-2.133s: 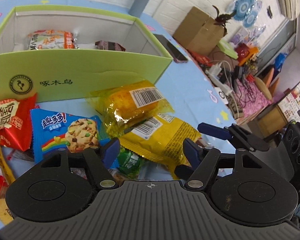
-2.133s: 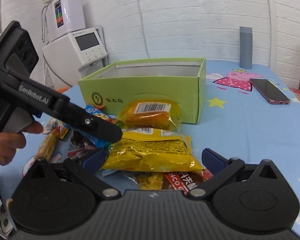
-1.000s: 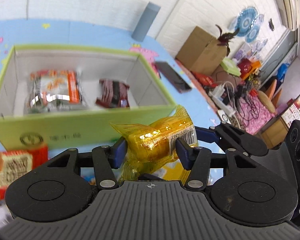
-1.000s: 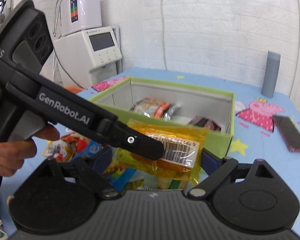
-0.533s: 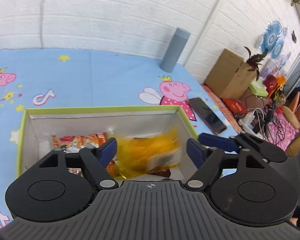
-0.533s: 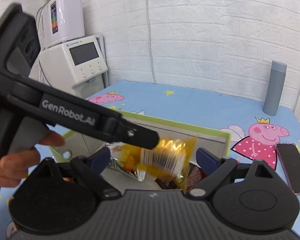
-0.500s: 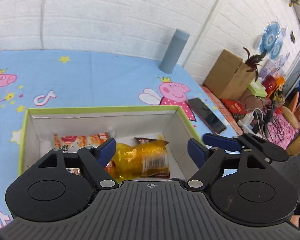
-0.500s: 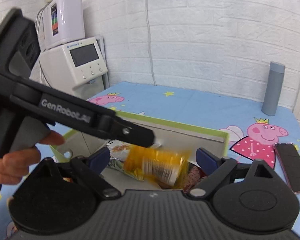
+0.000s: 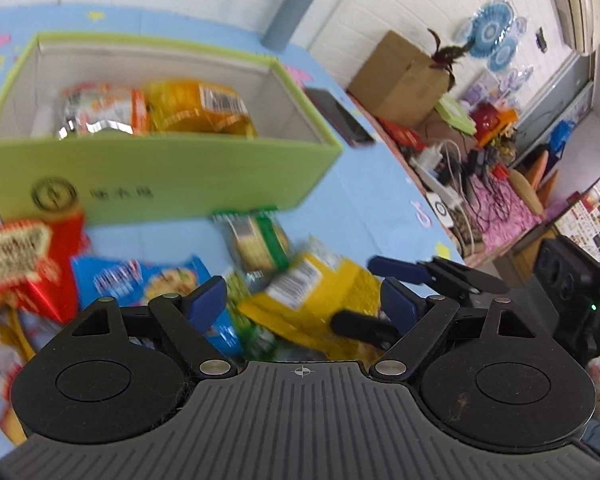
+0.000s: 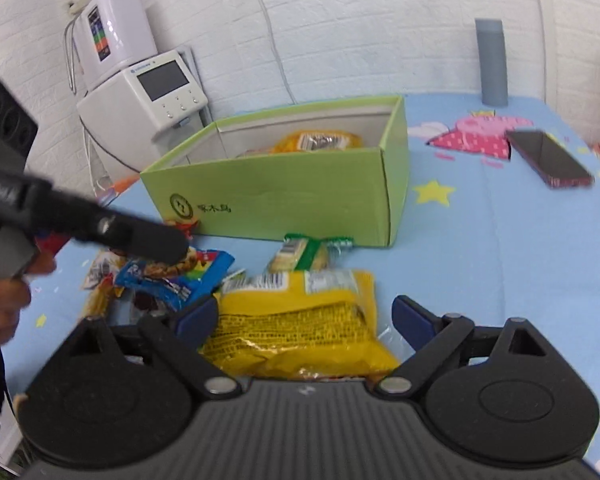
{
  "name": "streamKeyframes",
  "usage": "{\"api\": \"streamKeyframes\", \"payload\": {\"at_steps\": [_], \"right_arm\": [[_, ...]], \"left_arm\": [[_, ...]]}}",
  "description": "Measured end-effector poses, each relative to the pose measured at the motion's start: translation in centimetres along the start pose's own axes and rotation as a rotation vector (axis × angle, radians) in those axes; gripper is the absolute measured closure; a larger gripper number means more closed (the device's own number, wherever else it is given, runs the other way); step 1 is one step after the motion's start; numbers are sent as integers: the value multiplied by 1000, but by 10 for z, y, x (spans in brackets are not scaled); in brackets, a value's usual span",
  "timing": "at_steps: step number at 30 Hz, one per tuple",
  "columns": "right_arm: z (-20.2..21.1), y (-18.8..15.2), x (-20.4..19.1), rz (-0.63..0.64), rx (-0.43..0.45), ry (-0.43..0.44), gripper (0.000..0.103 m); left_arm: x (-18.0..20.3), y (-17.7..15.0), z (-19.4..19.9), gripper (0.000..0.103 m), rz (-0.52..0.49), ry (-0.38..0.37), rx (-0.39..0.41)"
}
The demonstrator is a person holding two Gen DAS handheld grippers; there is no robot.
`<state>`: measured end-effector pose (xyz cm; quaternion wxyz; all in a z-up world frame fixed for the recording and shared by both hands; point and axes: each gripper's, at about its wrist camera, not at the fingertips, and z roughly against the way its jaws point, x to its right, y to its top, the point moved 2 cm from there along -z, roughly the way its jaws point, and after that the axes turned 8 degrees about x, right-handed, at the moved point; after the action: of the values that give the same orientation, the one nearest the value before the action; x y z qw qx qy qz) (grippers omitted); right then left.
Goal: Organize snacks
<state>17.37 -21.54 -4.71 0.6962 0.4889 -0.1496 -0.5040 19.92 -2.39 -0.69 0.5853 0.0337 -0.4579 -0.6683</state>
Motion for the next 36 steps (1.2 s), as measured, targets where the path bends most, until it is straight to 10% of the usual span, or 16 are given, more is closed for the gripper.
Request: {"api": "streamKeyframes", "payload": {"at_steps": [9, 16, 25, 30, 36], "right_arm": [[2, -10, -33, 46, 3, 35, 9], [38, -26, -78, 87, 49, 36, 9], [61, -77, -112, -35, 24, 61, 10], [65, -84, -107, -83, 20, -124, 10], [68, -101, -96, -241, 47, -203, 9]], "left_arm": [[0, -16, -25, 66, 47, 30, -67], [12, -37, 18, 68, 40, 20, -33], [7, -94, 61, 52, -10, 86, -25], [-4, -101, 88, 16, -26, 147, 54], [-17, -109, 95, 15, 31, 110, 48]]}}
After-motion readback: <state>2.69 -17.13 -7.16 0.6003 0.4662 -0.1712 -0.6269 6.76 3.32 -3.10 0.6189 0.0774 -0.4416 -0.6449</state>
